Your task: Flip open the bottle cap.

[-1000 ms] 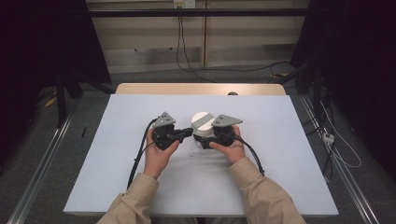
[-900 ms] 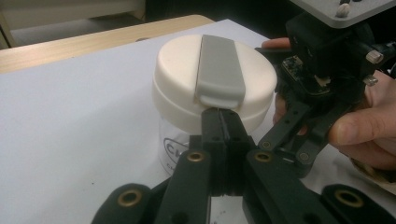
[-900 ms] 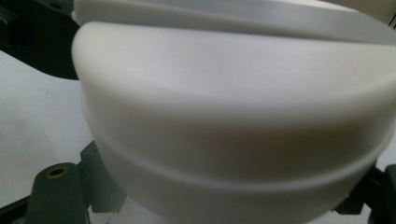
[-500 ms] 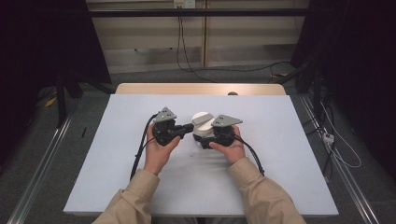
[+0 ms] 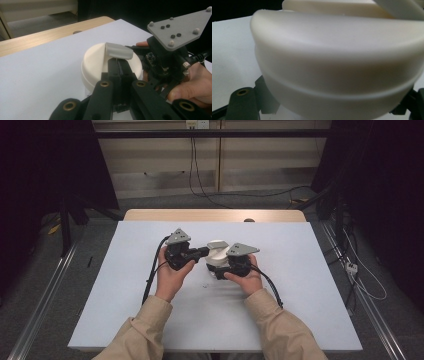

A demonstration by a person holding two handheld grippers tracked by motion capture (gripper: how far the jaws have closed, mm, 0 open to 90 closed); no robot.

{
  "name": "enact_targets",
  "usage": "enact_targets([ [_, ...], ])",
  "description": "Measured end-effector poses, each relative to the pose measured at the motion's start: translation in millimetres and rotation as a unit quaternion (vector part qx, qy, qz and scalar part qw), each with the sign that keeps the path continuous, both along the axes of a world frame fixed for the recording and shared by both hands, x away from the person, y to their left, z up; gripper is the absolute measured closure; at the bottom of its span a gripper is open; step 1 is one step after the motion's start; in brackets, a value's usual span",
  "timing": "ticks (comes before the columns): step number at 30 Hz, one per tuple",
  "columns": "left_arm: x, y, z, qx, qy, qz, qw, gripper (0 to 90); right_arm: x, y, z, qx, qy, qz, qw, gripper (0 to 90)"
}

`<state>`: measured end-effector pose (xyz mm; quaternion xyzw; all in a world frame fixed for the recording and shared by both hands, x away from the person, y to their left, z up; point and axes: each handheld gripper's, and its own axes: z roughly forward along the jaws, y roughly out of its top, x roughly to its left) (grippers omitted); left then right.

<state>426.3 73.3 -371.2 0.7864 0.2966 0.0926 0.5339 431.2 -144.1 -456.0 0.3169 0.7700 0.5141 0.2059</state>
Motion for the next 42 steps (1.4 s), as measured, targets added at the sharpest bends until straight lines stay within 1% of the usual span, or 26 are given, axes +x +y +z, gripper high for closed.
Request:
enact_targets([
  [6, 1.6, -3.0, 6.6, 0.001, -0.004, 0.001, 1.0, 90.0, -0.4, 0.9, 0.0, -0.001, 0.0, -0.002, 1.0, 18.7],
  [11, 3.9, -5.7, 10.3, 0.007, -0.007, 0.001, 1.0, 90.0, -0.3, 1.2, -0.2, -0.001, 0.0, -0.001, 1.0, 18.7],
  [21, 7.6, -11.8, 15.3, 0.013, -0.01, 0.002, 0.9999, 90.0, -0.2, 1.7, -0.3, -0.001, -0.002, -0.002, 1.0, 18.7],
  [24, 8.5, -13.7, 16.2, 0.012, -0.011, 0.003, 0.9999, 90.0, -0.5, 1.8, -0.2, -0.003, -0.001, -0.003, 1.0, 18.7],
  [26, 9.4, -14.9, 16.7, 0.015, -0.012, 0.002, 0.9998, 90.0, -0.5, 1.8, -0.3, -0.002, -0.001, -0.003, 1.0, 18.7],
  [30, 11.1, -17.7, 17.0, 0.013, -0.011, 0.003, 0.9998, 90.0, -0.4, 1.9, -0.4, -0.003, -0.002, -0.003, 1.0, 18.7],
  [42, 15.6, -25.4, 22.9, 0.015, -0.016, 0.001, 0.9998, 90.0, -0.2, 2.3, -0.6, -0.003, -0.003, -0.003, 1.0, 18.7],
])
